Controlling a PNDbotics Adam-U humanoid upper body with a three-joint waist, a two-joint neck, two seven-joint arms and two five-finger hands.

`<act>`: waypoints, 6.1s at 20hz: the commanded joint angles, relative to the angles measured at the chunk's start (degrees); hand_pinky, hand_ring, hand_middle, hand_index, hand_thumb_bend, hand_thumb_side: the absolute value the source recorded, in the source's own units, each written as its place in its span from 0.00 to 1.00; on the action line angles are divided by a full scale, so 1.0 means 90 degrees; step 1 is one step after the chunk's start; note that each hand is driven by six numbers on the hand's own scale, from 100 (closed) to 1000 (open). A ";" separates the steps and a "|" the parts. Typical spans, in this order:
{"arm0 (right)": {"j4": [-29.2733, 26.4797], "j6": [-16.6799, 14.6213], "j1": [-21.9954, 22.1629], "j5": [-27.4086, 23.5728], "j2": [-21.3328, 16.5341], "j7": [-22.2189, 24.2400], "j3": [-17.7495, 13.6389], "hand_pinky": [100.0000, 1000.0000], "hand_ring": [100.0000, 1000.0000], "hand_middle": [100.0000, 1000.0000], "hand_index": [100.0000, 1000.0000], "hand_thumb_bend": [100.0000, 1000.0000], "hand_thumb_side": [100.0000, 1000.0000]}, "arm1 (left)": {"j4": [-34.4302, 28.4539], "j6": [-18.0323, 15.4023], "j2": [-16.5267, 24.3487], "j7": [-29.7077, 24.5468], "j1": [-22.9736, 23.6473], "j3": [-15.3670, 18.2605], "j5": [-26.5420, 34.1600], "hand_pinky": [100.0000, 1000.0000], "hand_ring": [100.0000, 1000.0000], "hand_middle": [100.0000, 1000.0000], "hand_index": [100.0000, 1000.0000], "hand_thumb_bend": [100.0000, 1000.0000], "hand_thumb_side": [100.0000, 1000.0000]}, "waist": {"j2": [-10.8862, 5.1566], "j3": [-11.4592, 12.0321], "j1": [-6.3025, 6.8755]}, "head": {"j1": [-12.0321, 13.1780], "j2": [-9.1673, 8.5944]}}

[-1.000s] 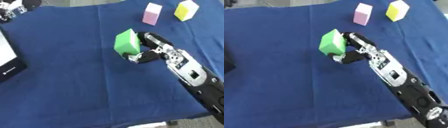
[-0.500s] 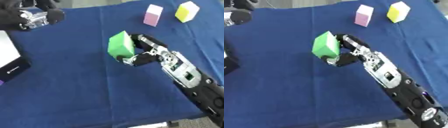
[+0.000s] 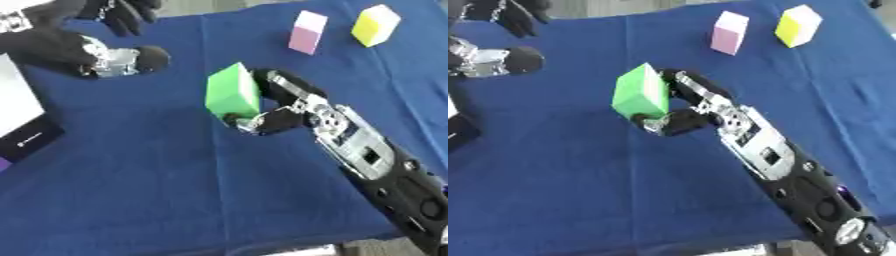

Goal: Pick up the objects with one hand, pass them to the other hand, and then place them into the box on the other side of the table.

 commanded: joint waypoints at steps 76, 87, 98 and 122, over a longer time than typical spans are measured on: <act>-0.0678 0.0058 -0.0502 -0.0187 0.0343 0.0263 0.0433 0.75 0.63 0.45 0.46 0.01 0.01 | 0.1392 -0.0518 -0.1186 -0.0888 -0.0526 -0.0760 -0.2548 0.69 0.59 0.50 0.63 0.29 0.20 | -0.0173 -0.0016 0.0121 | 0.0114 0.0012; -0.0675 0.0113 -0.0498 -0.0144 0.0346 0.0273 0.0434 0.76 0.64 0.47 0.48 0.08 0.04 | 0.1353 -0.0395 -0.1175 -0.0748 -0.0494 -0.0755 -0.2382 0.66 0.53 0.41 0.49 0.20 0.17 | -0.0172 -0.0028 0.0122 | 0.0103 0.0020; -0.0653 0.0343 -0.0492 0.0123 0.0320 0.0461 0.0428 0.80 0.76 0.64 0.67 0.36 0.11 | 0.1302 -0.0398 -0.1153 -0.0743 -0.0463 -0.0754 -0.2407 0.65 0.51 0.38 0.44 0.18 0.14 | -0.0174 -0.0034 0.0120 | 0.0096 0.0029; -0.0628 0.0448 -0.0496 0.0902 0.0228 0.1105 0.0352 0.86 0.87 0.80 0.81 0.46 0.23 | 0.1057 -0.0317 -0.0851 -0.0445 -0.0164 -0.0414 -0.2473 0.63 0.49 0.36 0.43 0.20 0.09 | -0.0156 -0.0015 0.0121 | 0.0054 0.0020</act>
